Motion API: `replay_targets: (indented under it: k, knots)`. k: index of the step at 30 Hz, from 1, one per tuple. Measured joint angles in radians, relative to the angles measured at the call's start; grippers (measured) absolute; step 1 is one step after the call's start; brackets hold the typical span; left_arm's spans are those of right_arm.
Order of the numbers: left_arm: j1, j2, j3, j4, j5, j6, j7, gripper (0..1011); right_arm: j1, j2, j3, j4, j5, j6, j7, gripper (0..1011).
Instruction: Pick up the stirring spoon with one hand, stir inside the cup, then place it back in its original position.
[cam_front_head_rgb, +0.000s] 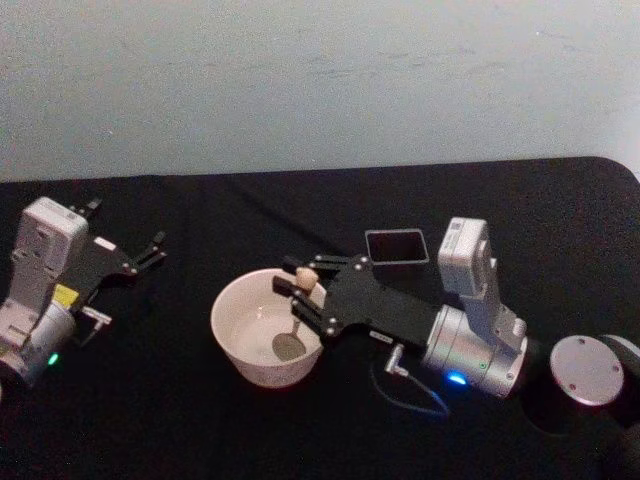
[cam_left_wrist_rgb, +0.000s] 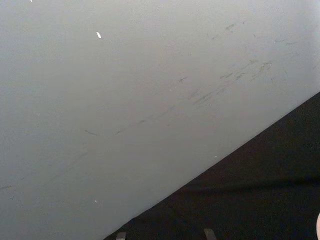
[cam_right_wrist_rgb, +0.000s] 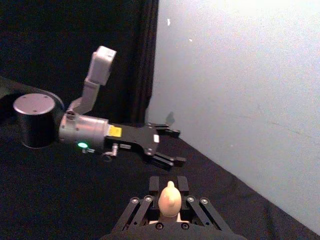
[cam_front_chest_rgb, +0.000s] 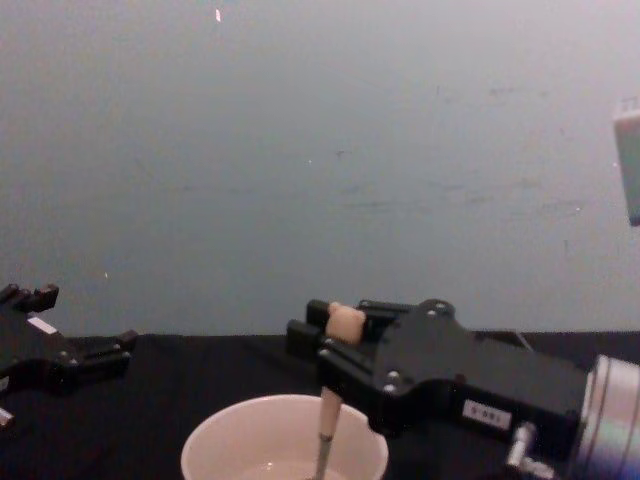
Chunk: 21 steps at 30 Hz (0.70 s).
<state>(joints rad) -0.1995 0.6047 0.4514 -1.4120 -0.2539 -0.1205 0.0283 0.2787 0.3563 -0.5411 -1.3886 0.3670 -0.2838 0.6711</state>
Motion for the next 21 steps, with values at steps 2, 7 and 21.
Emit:
replay_targets:
  k: [2,7,21]
  knots:
    - [0.0,0.0,0.0,0.0,0.0,0.0,0.0,1001,-0.001,-0.006,-0.011,0.0,-0.002,-0.003,0.002,212]
    - [0.0,0.0,0.0,0.0,0.0,0.0,0.0,1001,0.009,-0.025,-0.031,0.016,-0.011,-0.014,0.006,212]
    - [0.0,0.0,0.0,0.0,0.0,0.0,0.0,1001,0.093,-0.104,-0.052,0.142,-0.052,-0.058,-0.018,212]
